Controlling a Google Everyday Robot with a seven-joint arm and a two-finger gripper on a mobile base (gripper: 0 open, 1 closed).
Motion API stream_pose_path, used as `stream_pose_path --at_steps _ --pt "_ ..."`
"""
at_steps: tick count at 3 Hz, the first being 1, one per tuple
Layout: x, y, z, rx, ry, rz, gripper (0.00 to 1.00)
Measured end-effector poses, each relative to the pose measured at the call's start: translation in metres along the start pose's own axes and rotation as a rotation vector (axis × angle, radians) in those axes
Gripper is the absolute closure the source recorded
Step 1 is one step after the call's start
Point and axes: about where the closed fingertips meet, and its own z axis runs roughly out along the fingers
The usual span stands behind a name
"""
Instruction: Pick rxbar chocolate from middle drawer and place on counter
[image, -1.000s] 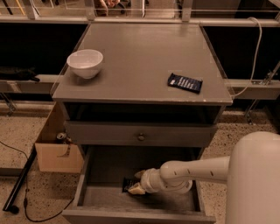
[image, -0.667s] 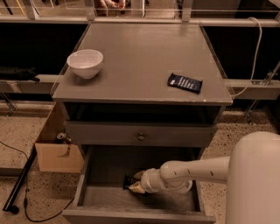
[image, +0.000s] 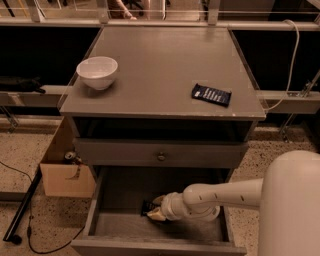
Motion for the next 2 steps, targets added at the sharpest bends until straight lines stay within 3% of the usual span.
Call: stream_pose_path --at_steps 1,2 --pt "0.000 0.000 0.000 0.000 0.000 0.000 1.00" --pt "-0.013 -0.003 -0.021 0.015 0.025 -0.026 1.00"
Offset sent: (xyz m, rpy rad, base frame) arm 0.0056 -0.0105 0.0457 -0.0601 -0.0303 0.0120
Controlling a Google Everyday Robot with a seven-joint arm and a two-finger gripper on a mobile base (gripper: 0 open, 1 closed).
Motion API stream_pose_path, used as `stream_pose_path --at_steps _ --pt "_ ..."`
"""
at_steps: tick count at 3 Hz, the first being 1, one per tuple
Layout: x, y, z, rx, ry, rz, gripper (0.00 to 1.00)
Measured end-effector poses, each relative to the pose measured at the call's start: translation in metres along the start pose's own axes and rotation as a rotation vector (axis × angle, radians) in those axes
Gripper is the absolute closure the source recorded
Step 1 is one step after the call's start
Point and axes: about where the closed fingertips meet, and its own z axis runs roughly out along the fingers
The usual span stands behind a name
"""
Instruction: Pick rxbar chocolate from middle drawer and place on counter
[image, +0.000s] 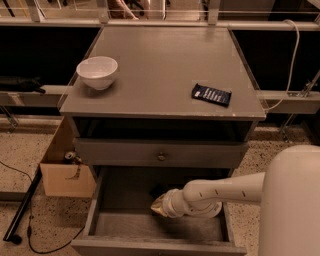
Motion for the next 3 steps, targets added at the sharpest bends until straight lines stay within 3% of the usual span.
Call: stream_pose_path --at_steps 1,3 --pt "-0.0155 -0.0074 -0.0254 0.030 0.016 -0.042 1.00" --pt "-0.0180 -0.0092 -0.0273 0.035 0.014 -0.046 0.58"
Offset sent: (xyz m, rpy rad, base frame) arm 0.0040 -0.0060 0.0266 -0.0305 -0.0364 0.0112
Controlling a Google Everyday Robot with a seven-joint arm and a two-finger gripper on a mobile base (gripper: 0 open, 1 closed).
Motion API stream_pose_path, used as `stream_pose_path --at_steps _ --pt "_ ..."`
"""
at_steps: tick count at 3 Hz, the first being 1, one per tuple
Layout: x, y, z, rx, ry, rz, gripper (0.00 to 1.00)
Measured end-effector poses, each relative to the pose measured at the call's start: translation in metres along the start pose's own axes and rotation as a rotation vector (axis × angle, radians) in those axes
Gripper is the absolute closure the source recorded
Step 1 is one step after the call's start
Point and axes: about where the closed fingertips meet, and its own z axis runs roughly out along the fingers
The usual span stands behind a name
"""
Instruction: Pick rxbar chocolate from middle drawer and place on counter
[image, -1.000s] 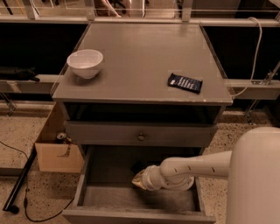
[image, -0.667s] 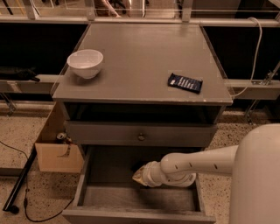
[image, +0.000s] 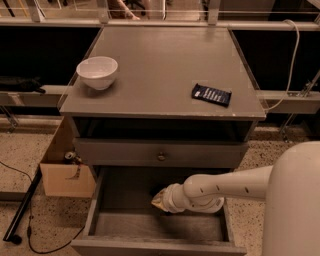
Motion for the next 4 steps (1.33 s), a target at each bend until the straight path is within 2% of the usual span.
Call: stream_pose_path --at_steps 2,3,4 --pt "0.050 -0.028 0.017 0.006 0.024 0.080 0.11" --pt "0.053 -0.031 0.019 0.008 0.024 0.084 0.00" --pt "0.053 -0.031 0.019 0.008 0.025 0.084 0.00"
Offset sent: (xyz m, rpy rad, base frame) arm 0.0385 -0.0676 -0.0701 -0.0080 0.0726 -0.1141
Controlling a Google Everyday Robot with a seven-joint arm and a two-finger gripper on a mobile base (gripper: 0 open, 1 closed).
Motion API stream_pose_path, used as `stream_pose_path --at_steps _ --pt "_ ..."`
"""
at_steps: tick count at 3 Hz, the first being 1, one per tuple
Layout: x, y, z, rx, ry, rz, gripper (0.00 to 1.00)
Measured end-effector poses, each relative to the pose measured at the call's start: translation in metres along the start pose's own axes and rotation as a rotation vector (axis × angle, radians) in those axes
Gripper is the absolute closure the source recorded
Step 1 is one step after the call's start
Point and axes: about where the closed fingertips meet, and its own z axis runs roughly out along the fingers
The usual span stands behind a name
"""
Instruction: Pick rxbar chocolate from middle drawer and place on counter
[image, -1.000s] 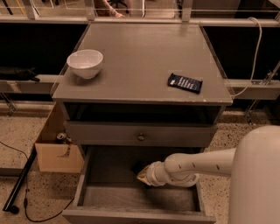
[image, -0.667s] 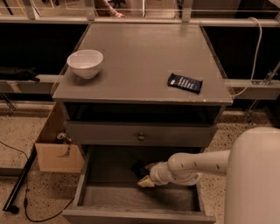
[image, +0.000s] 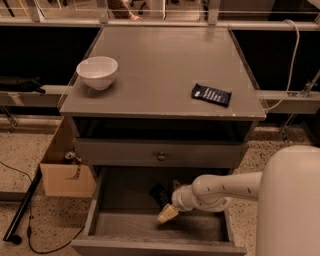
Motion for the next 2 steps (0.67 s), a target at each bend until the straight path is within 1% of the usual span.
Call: stream_pose_path --at_steps 2 --pt "0.001 -0.009 0.029 0.011 0.030 0.034 0.00"
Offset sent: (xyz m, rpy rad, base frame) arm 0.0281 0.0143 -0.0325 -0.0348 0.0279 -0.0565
